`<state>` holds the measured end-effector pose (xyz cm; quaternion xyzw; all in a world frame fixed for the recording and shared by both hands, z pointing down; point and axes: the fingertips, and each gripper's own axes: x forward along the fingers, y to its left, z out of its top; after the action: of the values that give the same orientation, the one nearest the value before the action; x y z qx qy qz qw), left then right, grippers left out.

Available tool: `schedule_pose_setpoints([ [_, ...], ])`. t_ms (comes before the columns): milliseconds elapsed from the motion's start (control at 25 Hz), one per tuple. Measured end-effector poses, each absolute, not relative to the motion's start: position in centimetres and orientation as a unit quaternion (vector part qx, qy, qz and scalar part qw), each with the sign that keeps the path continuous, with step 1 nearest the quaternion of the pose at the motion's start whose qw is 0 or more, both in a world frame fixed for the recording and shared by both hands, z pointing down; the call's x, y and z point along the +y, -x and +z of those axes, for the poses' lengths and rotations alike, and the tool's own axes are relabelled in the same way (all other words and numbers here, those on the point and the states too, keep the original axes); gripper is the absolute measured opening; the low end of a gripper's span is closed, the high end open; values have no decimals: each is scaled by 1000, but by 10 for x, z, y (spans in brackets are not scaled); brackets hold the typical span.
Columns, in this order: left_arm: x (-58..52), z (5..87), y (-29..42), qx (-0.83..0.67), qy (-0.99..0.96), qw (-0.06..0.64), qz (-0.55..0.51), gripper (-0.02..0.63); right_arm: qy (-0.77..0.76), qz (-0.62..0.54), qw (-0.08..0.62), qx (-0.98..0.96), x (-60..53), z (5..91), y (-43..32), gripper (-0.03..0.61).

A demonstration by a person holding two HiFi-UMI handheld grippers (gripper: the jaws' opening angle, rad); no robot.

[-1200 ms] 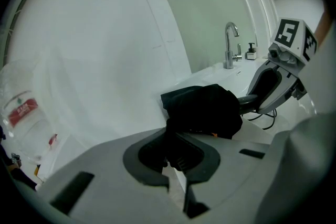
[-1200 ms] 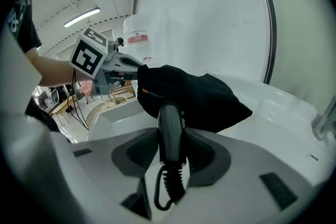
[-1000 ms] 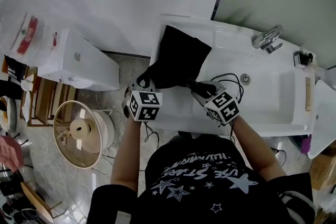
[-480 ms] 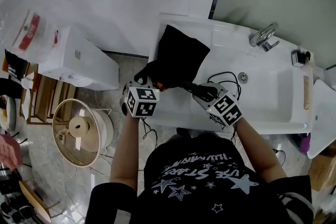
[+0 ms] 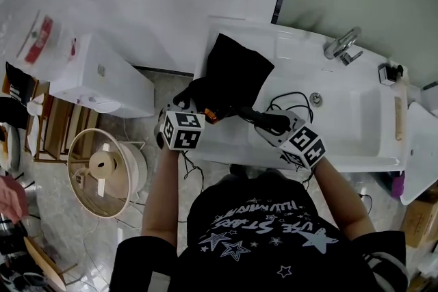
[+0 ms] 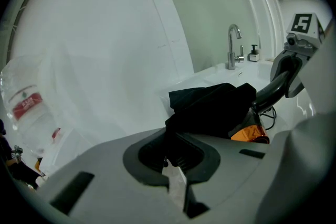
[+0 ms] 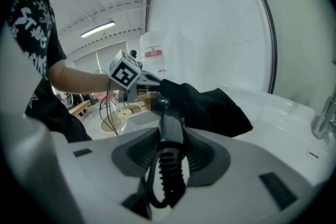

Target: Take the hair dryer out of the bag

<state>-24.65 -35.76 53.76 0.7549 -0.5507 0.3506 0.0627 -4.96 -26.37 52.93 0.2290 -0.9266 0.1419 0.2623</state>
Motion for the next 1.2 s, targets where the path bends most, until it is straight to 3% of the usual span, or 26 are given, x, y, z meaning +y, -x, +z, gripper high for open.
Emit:
schedule_pose_setpoints([
  [1200, -346, 536, 232, -555, -746, 94, 355, 21, -185, 122, 186, -957, -218, 491, 26, 152],
])
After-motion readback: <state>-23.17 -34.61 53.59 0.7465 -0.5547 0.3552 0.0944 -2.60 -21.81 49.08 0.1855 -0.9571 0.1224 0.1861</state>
